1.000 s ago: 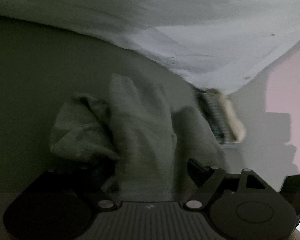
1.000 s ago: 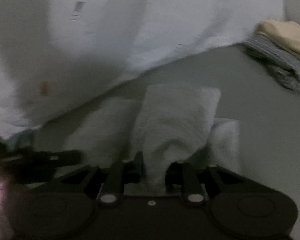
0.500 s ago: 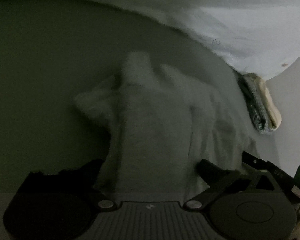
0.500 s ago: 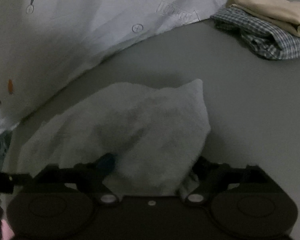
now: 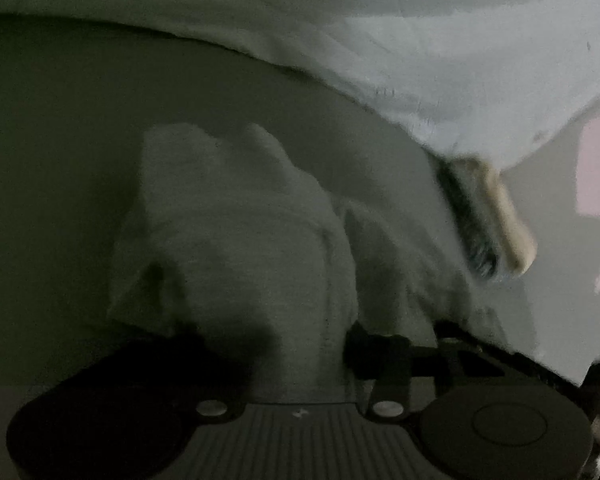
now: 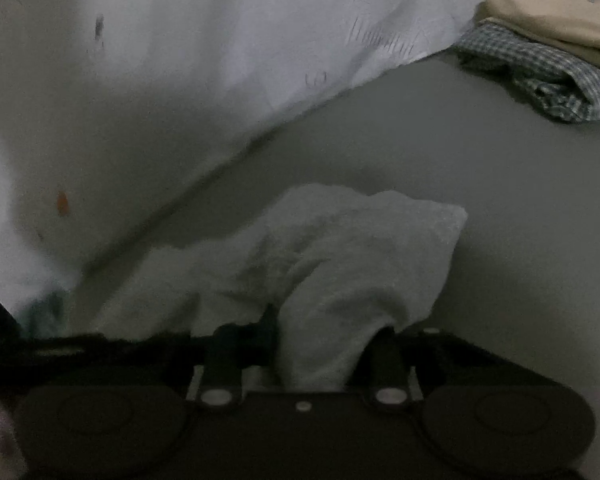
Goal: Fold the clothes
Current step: 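Carry the hoodie bundle beside the checked shirt and open both grippers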
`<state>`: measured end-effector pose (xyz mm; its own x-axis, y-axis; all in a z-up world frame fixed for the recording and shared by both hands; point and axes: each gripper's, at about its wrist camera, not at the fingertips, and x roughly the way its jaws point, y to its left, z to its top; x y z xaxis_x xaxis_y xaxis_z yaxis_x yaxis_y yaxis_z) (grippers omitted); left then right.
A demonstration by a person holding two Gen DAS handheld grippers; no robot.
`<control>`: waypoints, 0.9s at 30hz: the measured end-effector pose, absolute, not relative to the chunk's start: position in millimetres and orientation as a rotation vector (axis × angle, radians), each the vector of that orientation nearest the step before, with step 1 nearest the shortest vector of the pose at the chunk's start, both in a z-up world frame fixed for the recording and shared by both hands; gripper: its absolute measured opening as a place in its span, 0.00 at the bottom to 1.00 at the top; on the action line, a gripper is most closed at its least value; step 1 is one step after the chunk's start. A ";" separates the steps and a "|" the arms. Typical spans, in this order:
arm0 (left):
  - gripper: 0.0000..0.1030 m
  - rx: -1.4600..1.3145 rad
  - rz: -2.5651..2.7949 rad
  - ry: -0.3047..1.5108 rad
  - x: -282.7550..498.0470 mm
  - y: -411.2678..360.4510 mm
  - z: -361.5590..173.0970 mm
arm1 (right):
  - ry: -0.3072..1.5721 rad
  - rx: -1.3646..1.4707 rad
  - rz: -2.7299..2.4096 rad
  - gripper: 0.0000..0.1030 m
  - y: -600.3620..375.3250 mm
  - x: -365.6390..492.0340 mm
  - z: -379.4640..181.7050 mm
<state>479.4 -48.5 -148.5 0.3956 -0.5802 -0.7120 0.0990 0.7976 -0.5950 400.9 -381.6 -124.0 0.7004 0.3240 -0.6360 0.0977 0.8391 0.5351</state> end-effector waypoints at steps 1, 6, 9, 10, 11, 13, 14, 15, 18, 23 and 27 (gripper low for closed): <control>0.39 -0.514 -0.465 1.080 479.2 -48.2 -144.2 | 0.775 0.593 0.141 0.24 -382.8 399.4 -116.4; 0.34 -0.489 -0.566 1.006 499.3 -80.6 -101.6 | 0.664 0.607 0.183 0.23 -390.6 396.9 -74.9; 0.34 -0.436 -0.664 0.913 523.1 -122.6 -61.0 | 0.562 0.680 0.160 0.23 -418.5 397.7 -52.8; 0.34 -0.413 -0.693 0.884 531.0 -138.2 -48.1 | 0.523 0.704 0.144 0.23 -431.2 398.2 -45.8; 0.34 -0.393 -0.724 0.859 539.8 -154.4 -35.3 | 0.481 0.727 0.127 0.23 -445.4 399.2 -38.8; 0.34 -0.344 -0.809 0.800 561.5 -194.8 -4.9 | 0.391 0.772 0.087 0.23 -477.2 401.8 -24.2; 0.34 -0.319 -0.850 0.770 572.8 -215.9 9.5 | 0.341 0.795 0.065 0.23 -494.9 403.1 -16.6; 0.34 -0.289 -0.894 0.734 582.1 -242.0 24.8 | 0.292 0.815 0.045 0.23 -512.6 404.4 -9.6; 0.34 -0.222 -1.001 0.643 615.9 -315.3 63.0 | 0.169 0.884 -0.024 0.23 -570.6 408.4 5.6; 0.42 0.040 -0.914 0.538 681.3 -454.6 67.1 | 0.129 0.923 -0.261 0.30 -656.2 417.1 -8.3; 0.44 0.320 -0.667 0.622 727.3 -536.2 -13.5 | 0.389 0.861 -0.506 0.70 -700.8 435.3 -59.3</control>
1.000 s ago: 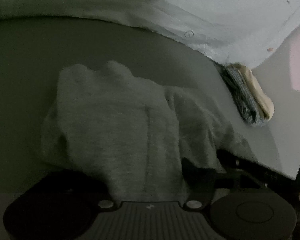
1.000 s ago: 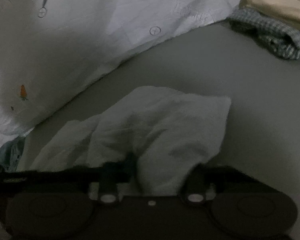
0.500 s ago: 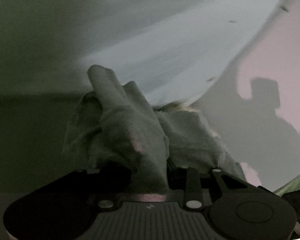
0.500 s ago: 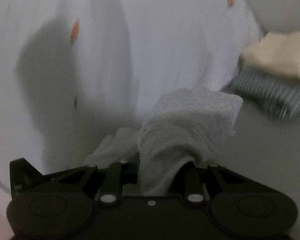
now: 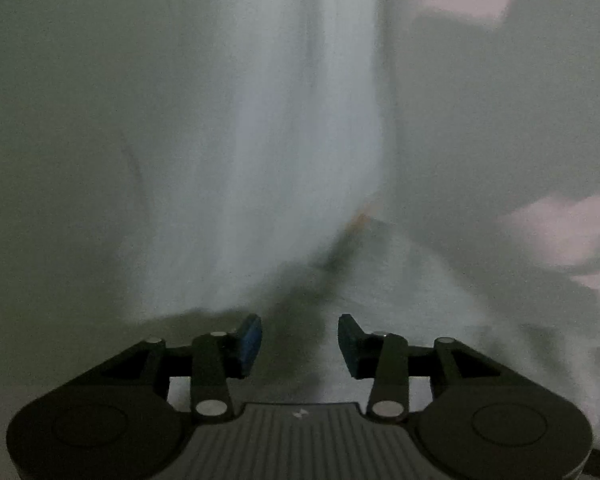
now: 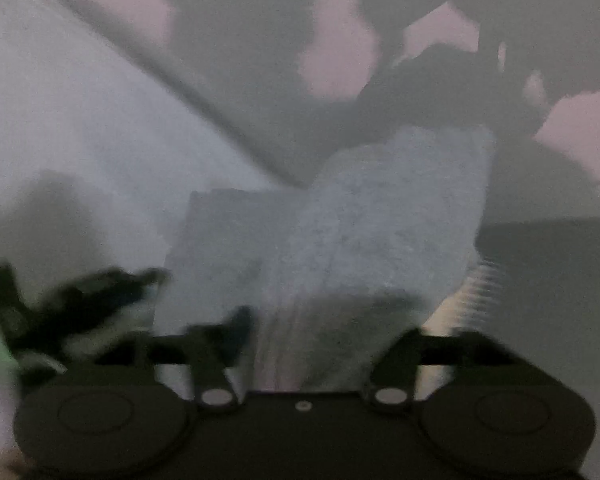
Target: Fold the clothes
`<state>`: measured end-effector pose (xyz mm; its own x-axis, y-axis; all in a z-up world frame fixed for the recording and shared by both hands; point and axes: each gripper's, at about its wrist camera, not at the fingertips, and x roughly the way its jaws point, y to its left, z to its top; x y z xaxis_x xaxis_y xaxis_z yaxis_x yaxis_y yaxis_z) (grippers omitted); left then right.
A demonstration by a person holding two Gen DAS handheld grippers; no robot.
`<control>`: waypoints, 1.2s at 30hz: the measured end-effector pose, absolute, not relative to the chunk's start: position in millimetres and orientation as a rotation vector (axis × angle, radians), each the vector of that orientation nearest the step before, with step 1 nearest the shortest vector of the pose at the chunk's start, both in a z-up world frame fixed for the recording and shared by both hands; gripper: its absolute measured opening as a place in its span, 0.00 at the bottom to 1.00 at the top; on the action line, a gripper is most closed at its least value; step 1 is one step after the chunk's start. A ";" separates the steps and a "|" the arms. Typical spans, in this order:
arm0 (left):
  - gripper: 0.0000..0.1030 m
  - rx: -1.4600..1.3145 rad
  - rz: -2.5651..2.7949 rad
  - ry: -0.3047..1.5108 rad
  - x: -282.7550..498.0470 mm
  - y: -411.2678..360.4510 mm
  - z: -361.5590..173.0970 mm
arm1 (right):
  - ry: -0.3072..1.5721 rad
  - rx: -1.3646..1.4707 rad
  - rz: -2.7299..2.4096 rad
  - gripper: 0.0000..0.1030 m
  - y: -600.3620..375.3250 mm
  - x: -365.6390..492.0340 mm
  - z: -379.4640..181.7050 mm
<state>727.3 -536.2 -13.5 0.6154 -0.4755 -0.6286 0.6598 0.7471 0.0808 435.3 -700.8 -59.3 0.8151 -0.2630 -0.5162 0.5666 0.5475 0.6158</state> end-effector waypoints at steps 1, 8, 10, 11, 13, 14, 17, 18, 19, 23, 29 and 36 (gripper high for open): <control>0.44 0.330 -0.638 0.655 732.0 -538.9 -31.5 | 0.436 0.839 -0.560 0.70 -706.7 434.9 -73.4; 0.60 0.116 -0.601 0.777 709.2 -481.4 -88.2 | 0.556 0.695 -0.603 0.88 -694.5 403.8 -107.0; 0.68 0.062 -0.586 0.771 691.3 -459.3 -77.8 | 0.533 0.658 -0.575 0.93 -684.9 401.6 -100.3; 0.70 0.038 -0.570 0.771 681.2 -446.4 -71.3 | 0.519 0.637 -0.561 0.95 -680.2 401.3 -96.2; 0.71 -0.011 -0.533 0.774 660.2 -419.3 -57.6 | 0.486 0.544 -0.524 0.99 -667.1 408.1 -81.6; 0.72 -0.026 -0.513 0.772 647.3 -404.6 -50.5 | 0.471 0.484 -0.502 0.99 -659.5 415.7 -73.5; 0.72 -0.043 -0.444 0.748 615.0 -364.7 -26.1 | 0.429 0.349 -0.434 0.99 -634.4 433.2 -49.7; 0.74 -0.048 -0.424 0.734 602.4 -350.1 -15.5 | 0.401 0.335 -0.401 0.99 -625.9 434.3 -38.0; 0.76 -0.055 -0.419 0.722 591.0 -337.6 -5.8 | 0.376 0.335 -0.368 0.99 -615.9 434.1 -26.2; 0.78 -0.076 -0.425 0.654 533.6 -276.8 44.1 | 0.337 0.356 -0.247 0.99 -568.3 425.1 15.7; 0.88 -0.084 -0.344 0.444 406.3 -171.1 105.8 | 0.363 0.263 -0.105 0.99 -469.2 378.5 56.7; 1.00 -0.010 -0.093 0.313 260.2 -98.5 98.2 | 0.450 0.211 0.044 0.99 -365.1 288.6 57.4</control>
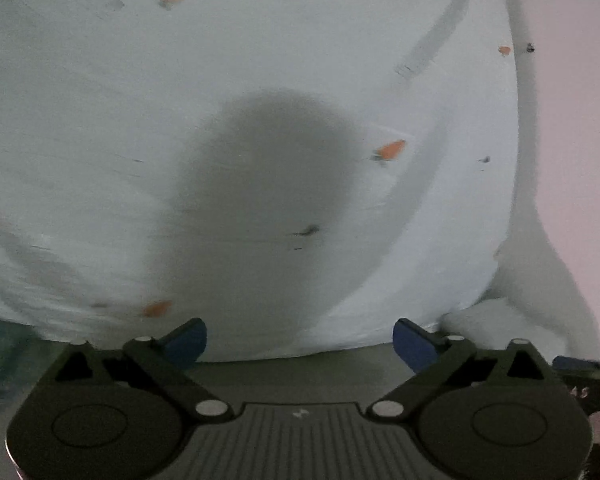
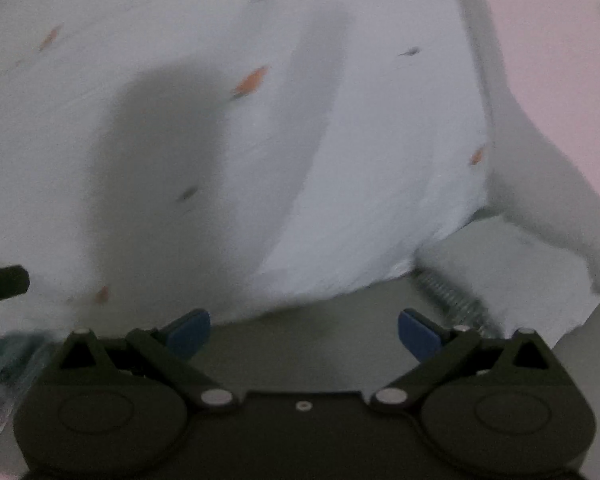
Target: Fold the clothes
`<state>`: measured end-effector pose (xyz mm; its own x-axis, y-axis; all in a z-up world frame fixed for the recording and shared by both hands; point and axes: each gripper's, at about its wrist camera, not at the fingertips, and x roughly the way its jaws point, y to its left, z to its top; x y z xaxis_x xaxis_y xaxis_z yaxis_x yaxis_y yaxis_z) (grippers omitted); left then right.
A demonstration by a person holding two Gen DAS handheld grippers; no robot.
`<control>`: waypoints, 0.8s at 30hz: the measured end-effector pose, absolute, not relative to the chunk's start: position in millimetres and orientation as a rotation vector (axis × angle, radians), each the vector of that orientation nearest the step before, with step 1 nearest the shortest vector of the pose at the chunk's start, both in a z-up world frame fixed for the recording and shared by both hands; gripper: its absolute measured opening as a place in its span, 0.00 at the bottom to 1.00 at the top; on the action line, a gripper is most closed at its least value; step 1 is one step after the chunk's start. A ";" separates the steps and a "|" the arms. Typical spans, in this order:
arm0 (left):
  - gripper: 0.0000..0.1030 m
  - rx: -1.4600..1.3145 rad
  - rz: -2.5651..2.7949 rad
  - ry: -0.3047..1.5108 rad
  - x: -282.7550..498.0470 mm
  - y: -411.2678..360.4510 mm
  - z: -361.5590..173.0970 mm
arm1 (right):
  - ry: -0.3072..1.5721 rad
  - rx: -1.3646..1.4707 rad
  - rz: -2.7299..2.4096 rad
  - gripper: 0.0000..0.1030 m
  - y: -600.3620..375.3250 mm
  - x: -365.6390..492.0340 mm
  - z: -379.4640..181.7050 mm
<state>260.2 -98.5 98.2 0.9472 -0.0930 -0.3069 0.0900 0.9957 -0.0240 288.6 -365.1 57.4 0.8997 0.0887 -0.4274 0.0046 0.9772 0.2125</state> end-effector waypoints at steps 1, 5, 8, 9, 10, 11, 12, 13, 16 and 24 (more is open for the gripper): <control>1.00 -0.008 -0.074 0.295 241.1 -92.3 96.3 | 0.454 0.203 0.058 0.99 -352.8 274.0 57.6; 1.00 -0.070 -0.106 0.233 175.1 -72.2 87.5 | 0.446 0.136 0.117 0.99 -307.8 222.6 58.7; 1.00 -0.118 -0.127 0.289 139.9 -58.8 83.1 | 0.422 0.042 0.130 0.99 -274.7 173.7 63.2; 1.00 -0.134 -0.112 0.327 129.6 -54.7 82.2 | 0.422 0.027 0.126 0.99 -268.0 160.8 64.5; 1.00 -0.143 -0.076 0.368 123.1 -51.0 82.6 | 0.427 0.023 0.130 0.99 -262.3 148.7 66.5; 1.00 -0.142 -0.035 0.409 116.0 -47.7 83.7 | 0.432 0.026 0.141 0.99 -258.6 140.9 68.8; 1.00 -0.137 -0.025 0.430 108.9 -46.2 83.7 | 0.435 0.031 0.154 0.99 -256.3 133.2 71.1; 1.00 -0.130 -0.024 0.444 102.0 -45.4 83.3 | 0.435 0.031 0.168 0.99 -253.6 124.4 73.7; 1.00 -0.149 -0.030 0.447 80.5 -39.7 81.6 | 0.422 0.002 0.185 0.99 -244.1 99.5 78.6; 1.00 -0.086 -0.017 0.507 43.4 -39.6 73.0 | 0.520 -0.012 0.180 0.99 -234.9 52.2 65.7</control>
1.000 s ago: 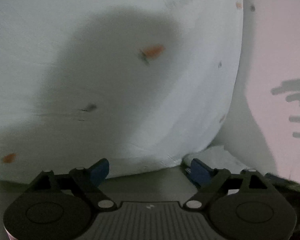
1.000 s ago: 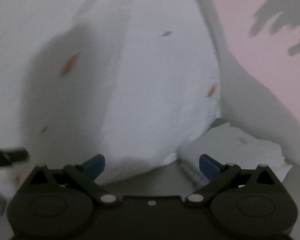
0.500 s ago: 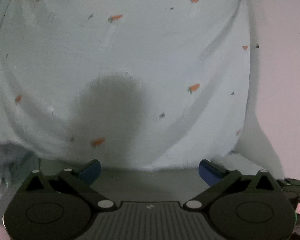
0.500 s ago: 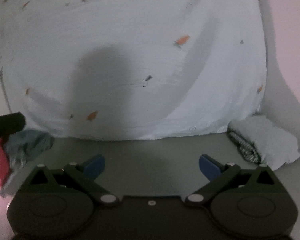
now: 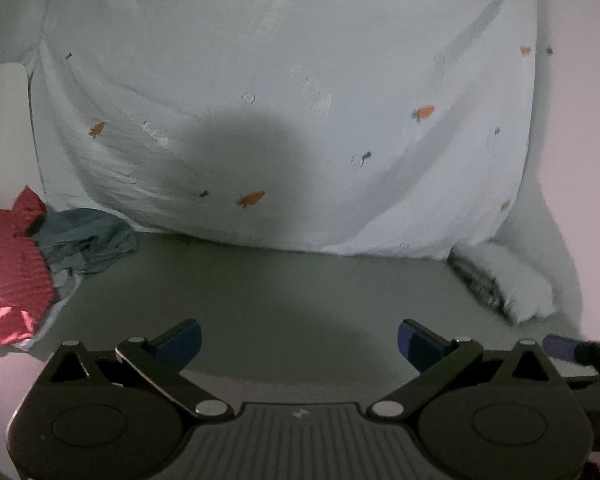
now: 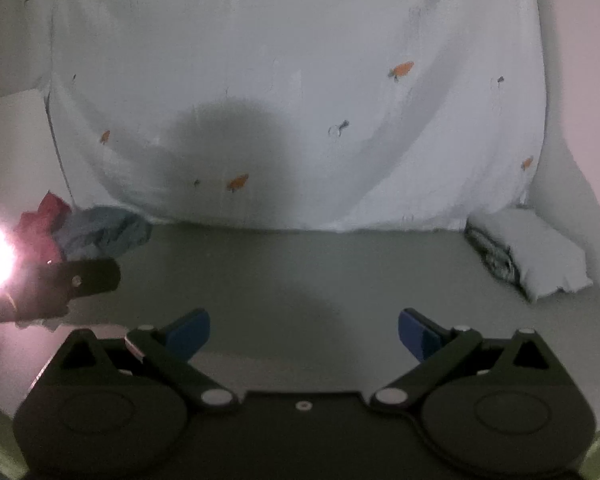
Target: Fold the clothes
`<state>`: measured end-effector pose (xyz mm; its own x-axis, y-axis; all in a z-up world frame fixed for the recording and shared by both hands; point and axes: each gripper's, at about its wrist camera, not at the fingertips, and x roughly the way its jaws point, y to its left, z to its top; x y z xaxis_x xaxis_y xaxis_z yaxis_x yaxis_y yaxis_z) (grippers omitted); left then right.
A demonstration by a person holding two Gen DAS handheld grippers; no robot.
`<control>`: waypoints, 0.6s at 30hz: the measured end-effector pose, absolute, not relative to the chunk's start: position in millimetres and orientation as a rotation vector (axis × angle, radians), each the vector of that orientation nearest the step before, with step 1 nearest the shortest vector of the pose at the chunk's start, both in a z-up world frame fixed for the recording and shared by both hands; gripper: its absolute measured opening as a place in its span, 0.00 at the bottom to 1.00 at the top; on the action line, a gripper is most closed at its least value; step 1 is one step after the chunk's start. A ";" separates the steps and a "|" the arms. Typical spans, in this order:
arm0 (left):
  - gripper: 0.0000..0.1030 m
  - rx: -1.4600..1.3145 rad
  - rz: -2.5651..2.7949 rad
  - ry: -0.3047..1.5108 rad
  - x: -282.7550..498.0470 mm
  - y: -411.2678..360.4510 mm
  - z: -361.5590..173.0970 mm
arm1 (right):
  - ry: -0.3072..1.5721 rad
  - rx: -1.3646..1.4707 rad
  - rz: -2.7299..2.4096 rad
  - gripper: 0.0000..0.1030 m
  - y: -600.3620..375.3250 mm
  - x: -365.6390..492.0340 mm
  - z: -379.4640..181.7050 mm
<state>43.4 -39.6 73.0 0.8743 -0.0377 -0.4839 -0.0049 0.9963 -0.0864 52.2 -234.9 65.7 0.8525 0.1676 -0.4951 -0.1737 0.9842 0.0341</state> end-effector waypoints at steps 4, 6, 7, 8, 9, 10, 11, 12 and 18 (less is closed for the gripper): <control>1.00 -0.089 -0.014 0.547 27.5 -40.5 64.8 | 0.533 -0.039 0.172 0.99 -229.5 36.4 62.6; 1.00 -0.113 -0.023 0.567 22.8 -37.2 61.3 | 0.540 -0.043 0.169 0.99 -227.6 29.3 61.2; 1.00 -0.118 -0.024 0.571 20.7 -36.3 60.4 | 0.542 -0.040 0.168 0.99 -227.5 26.7 60.5; 1.00 -0.116 -0.021 0.571 18.8 -36.3 59.2 | 0.544 -0.039 0.164 0.99 -227.4 24.1 59.9; 1.00 -0.108 -0.016 0.570 16.2 -35.7 58.8 | 0.546 -0.040 0.158 0.99 -227.3 21.7 59.4; 1.00 -0.100 -0.011 0.568 15.0 -35.3 59.0 | 0.547 -0.042 0.149 0.99 -226.9 18.2 58.7; 1.00 -0.091 -0.007 0.567 12.0 -34.9 59.4 | 0.549 -0.041 0.142 0.99 -226.9 15.9 57.9; 1.00 -0.082 -0.006 0.567 9.6 -34.9 59.2 | 0.551 -0.036 0.138 0.99 -227.5 14.4 56.9; 1.00 -0.069 -0.016 0.574 -1.1 -32.2 55.7 | 0.562 -0.026 0.125 0.99 -229.0 6.4 51.7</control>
